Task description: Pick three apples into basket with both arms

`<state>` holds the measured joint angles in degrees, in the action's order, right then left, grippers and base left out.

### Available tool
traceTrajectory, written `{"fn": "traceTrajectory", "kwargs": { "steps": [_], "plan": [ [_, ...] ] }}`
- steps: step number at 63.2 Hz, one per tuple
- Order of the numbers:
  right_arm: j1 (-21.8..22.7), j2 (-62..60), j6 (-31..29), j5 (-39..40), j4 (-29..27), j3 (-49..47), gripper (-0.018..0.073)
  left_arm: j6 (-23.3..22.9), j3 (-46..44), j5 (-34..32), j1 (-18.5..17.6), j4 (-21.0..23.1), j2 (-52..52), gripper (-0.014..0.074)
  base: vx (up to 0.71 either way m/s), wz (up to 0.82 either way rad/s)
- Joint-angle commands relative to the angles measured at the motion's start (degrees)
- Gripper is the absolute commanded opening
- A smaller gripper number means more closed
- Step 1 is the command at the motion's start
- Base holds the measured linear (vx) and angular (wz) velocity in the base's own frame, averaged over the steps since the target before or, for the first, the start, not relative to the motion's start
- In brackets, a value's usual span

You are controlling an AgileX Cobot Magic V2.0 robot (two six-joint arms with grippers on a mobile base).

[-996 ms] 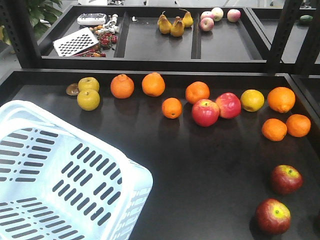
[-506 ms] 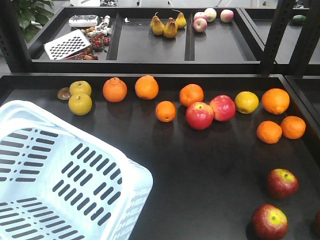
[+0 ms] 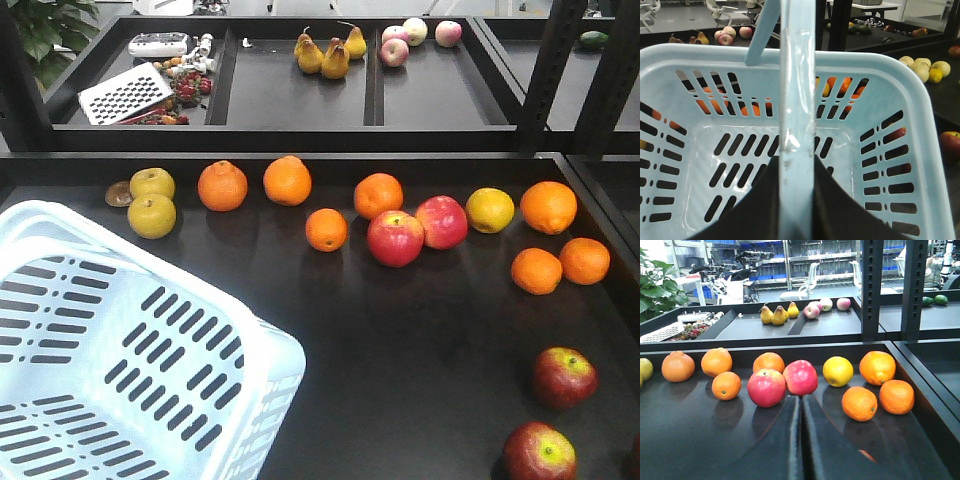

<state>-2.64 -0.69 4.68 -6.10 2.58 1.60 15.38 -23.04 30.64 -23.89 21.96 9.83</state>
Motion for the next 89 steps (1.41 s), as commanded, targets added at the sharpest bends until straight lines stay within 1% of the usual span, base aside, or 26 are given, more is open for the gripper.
{"fn": "traceTrajectory", "kwargs": {
  "steps": [1, 89],
  "plan": [
    [0.38, -0.74, -0.3, 3.9, 0.56, 0.8, -0.0004, -0.33, -1.59, -6.07, 0.07, 1.22, 0.66, -0.0006, 0.03, -0.01],
    [0.38, -0.74, -0.3, 3.9, 0.56, 0.8, -0.0004, -0.33, -1.59, -6.07, 0.07, 1.22, 0.66, -0.0006, 0.0, 0.0]
  ]
}}
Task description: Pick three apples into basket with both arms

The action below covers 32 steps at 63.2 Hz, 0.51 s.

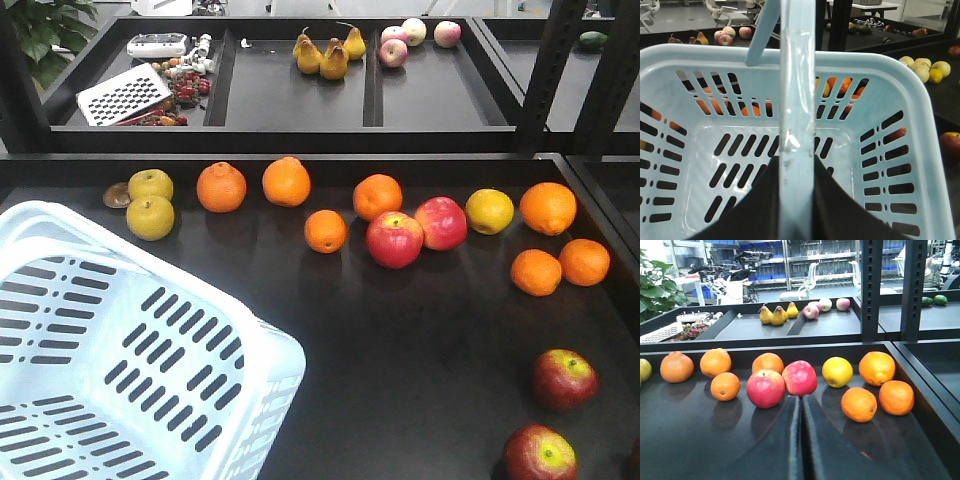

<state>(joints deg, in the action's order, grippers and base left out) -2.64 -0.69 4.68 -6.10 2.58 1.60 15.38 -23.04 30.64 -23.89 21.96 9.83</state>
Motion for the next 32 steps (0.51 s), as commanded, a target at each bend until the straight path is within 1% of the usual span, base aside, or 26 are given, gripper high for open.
{"fn": "traceTrajectory", "kwargs": {
  "steps": [1, 32],
  "plan": [
    [0.38, -0.74, -0.3, 3.9, 0.56, 0.8, -0.0004, -0.33, -1.59, -6.07, 0.07, 1.22, 0.66, -0.0006, 0.0, 0.0],
    [0.38, -0.74, -0.3, 3.9, 0.56, 0.8, -0.0004, -0.33, -1.59, -6.13, 0.07, 1.22, 0.66, -0.0006, 0.0, 0.0]
  ]
}}
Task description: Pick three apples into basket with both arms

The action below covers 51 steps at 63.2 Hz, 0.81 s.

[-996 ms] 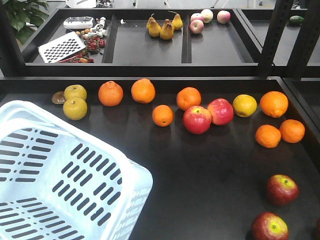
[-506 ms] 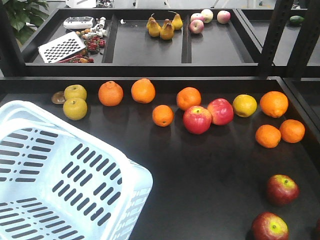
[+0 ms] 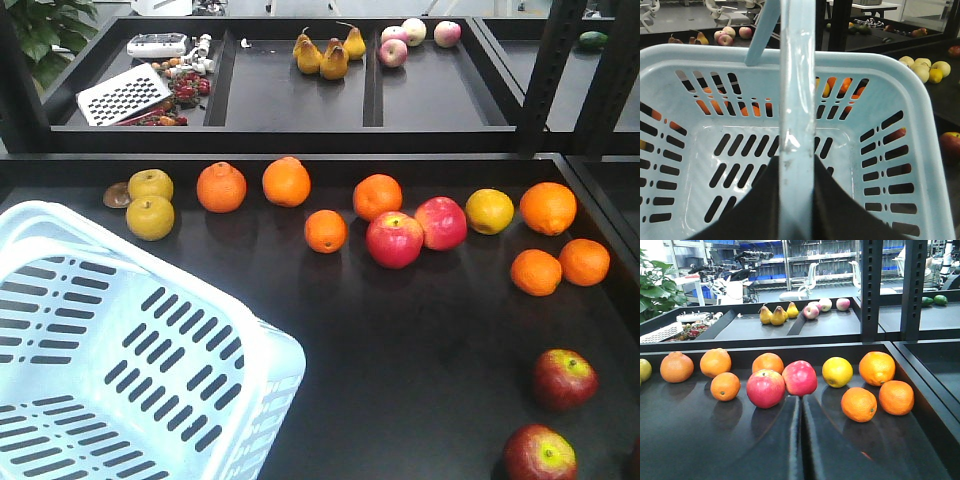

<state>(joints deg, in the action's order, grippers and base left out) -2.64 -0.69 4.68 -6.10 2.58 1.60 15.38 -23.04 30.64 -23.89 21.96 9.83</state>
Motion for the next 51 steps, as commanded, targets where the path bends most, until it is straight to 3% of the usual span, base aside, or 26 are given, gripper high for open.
{"fn": "traceTrajectory", "kwargs": {
  "steps": [1, 32, 39, 51],
  "plan": [
    [0.38, -0.74, -0.3, 3.9, 0.56, 0.8, -0.0004, -0.33, -1.59, -6.13, 0.07, 1.22, 0.66, -0.0006, 0.0, 0.0],
    [0.38, -0.74, -0.3, 3.9, 0.56, 0.8, -0.0004, -0.33, -1.59, -6.07, 0.07, 1.22, 0.66, -0.0006, 0.0, 0.0],
    [0.38, -0.74, -0.3, 3.9, 0.56, 0.8, -0.0004, -0.87, -1.59, -6.12, 0.07, 3.81, 0.66, -0.0006, 0.0, 0.0],
    [0.38, -0.74, -0.3, 3.9, 0.56, 0.8, -0.0004, -0.87, -1.59, -6.12, 0.07, 4.22, 0.66, -0.0006, 0.0, 0.0]
  ]
}}
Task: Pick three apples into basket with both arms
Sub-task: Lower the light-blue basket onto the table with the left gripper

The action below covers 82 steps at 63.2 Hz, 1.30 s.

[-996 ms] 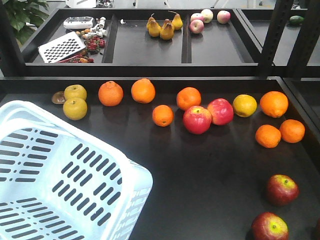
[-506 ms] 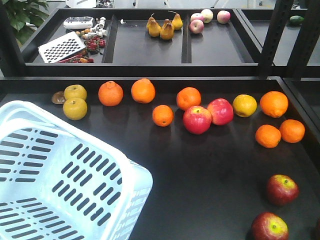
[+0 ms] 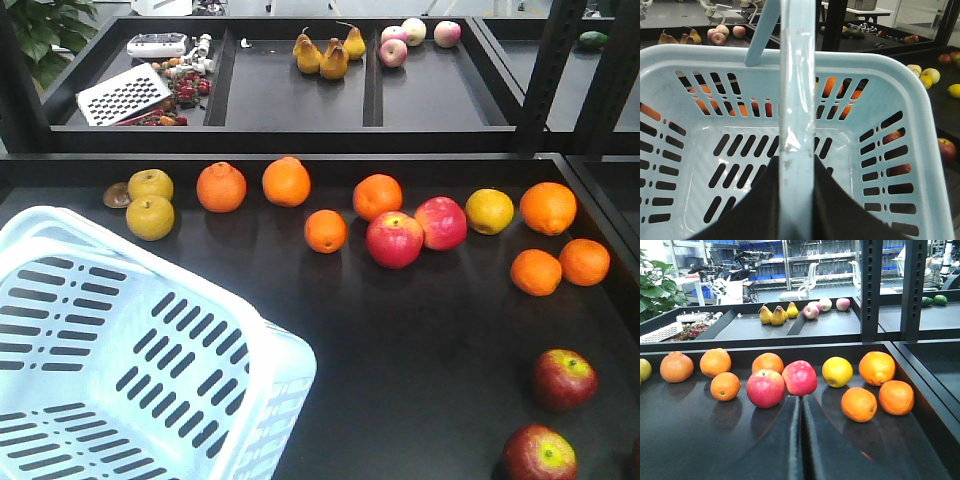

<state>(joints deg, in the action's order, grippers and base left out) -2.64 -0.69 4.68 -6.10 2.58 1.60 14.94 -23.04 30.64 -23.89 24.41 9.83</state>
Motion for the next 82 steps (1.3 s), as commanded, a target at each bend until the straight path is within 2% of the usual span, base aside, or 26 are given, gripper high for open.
{"fn": "traceTrajectory", "kwargs": {
  "steps": [1, 31, 41, 54, 59, 70, 82],
  "plan": [
    [0.38, -0.74, -0.3, 3.9, 0.56, 0.8, -0.0004, -0.43, -1.59, -6.12, 0.07, 1.78, 0.66, -0.0006, 0.0, 0.0],
    [0.38, -0.74, -0.3, 3.9, 0.56, 0.8, -0.0004, -0.21, -4.35, -7.57, 0.07, 1.83, 2.13, -0.0006, 0.0, 0.0],
    [0.38, -0.74, -0.3, 3.9, 0.56, 0.8, -0.0004, 0.81, -7.12, -7.27, 0.07, 1.83, 7.45, -0.0006, 0.0, 0.0],
    [0.38, -0.74, -0.3, 3.9, 0.56, 0.8, -0.0004, 4.94, -12.38, -5.86, -0.02, 1.94, 16.82, -0.0006, 0.0, 0.0],
    [0.38, -0.74, -0.3, 3.9, 0.56, 0.8, -0.0004, 6.37, -14.64, -5.75, -0.02, 3.25, 20.44, -0.0006, 0.0, 0.0],
    [0.38, -0.74, -0.3, 3.9, 0.56, 0.8, -0.0004, 15.0, -20.05, -2.96, -0.02, 8.77, 29.13, -0.0006, 0.0, 0.0],
    [0.38, -0.74, -0.3, 3.9, 0.56, 0.8, -0.0004, 30.53, -25.06, 2.63, -0.02, 18.57, 38.68, -0.0006, 0.0, 0.0]
  ]
}}
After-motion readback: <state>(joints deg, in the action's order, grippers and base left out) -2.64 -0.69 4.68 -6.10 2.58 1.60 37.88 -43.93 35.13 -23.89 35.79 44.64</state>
